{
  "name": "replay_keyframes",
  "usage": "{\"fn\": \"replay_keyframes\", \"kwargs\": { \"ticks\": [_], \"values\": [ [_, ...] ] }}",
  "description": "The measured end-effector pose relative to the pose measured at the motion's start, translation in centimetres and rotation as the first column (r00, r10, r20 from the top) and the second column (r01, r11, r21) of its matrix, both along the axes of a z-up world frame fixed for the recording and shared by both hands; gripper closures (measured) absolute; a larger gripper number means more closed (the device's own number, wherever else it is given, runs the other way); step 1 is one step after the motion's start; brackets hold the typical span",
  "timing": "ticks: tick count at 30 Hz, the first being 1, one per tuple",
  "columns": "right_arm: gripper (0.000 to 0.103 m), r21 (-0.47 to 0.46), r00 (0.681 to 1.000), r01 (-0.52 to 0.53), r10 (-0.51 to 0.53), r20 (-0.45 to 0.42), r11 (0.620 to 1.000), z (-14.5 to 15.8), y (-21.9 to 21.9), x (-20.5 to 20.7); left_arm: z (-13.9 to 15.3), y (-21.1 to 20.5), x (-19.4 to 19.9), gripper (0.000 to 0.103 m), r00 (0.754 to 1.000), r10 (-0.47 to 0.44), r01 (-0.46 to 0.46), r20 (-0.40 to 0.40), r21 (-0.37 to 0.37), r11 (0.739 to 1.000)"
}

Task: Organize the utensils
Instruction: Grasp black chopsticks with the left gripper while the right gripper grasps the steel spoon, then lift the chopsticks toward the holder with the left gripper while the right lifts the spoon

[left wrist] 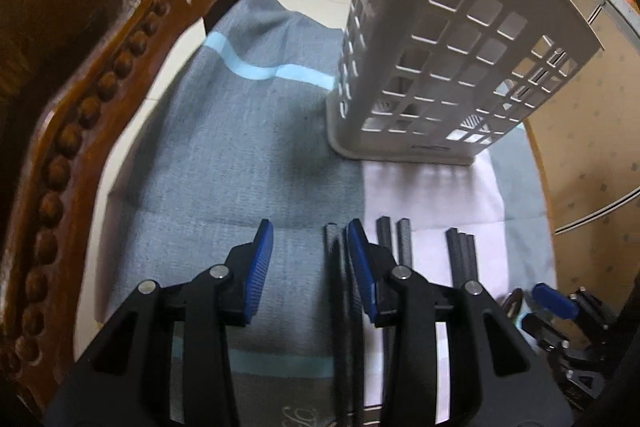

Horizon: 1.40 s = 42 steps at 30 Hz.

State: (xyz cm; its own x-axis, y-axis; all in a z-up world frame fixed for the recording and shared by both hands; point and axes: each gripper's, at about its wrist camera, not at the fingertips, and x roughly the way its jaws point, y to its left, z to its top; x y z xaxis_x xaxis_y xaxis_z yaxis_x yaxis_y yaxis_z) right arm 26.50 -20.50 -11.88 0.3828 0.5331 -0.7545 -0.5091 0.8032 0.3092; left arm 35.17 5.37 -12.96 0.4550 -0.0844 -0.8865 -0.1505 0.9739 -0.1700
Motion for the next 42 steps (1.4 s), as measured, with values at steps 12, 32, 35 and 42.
{"fn": "replay_keyframes", "kwargs": {
  "ticks": [12,32,35,42],
  "values": [
    [0.076,0.155,0.990,-0.066,0.084,-0.114,0.986,-1.9,-0.5,2.8,-1.8,1.5,0.2,0.064,0.998,0.010,-0.016,-0.055,-0.105,0.994],
    [0.082,0.018,0.987,-0.158,0.158,0.007,0.987,-1.6,1.2,1.8,-1.9,-0.6,1.6,0.055,0.998,-0.019,0.026,-0.064,0.112,0.993],
    [0.082,-0.005,0.987,-0.158,0.158,0.019,0.987,-1.6,1.7,1.7,-2.0,-1.8,1.3,0.057,0.999,-0.015,0.021,-0.035,0.167,0.986],
    [0.097,0.025,0.987,-0.159,0.159,0.015,0.987,-1.2,2.1,1.8,-1.7,-2.5,0.9,0.095,0.999,-0.040,0.038,0.019,0.139,0.990]
  ]
}}
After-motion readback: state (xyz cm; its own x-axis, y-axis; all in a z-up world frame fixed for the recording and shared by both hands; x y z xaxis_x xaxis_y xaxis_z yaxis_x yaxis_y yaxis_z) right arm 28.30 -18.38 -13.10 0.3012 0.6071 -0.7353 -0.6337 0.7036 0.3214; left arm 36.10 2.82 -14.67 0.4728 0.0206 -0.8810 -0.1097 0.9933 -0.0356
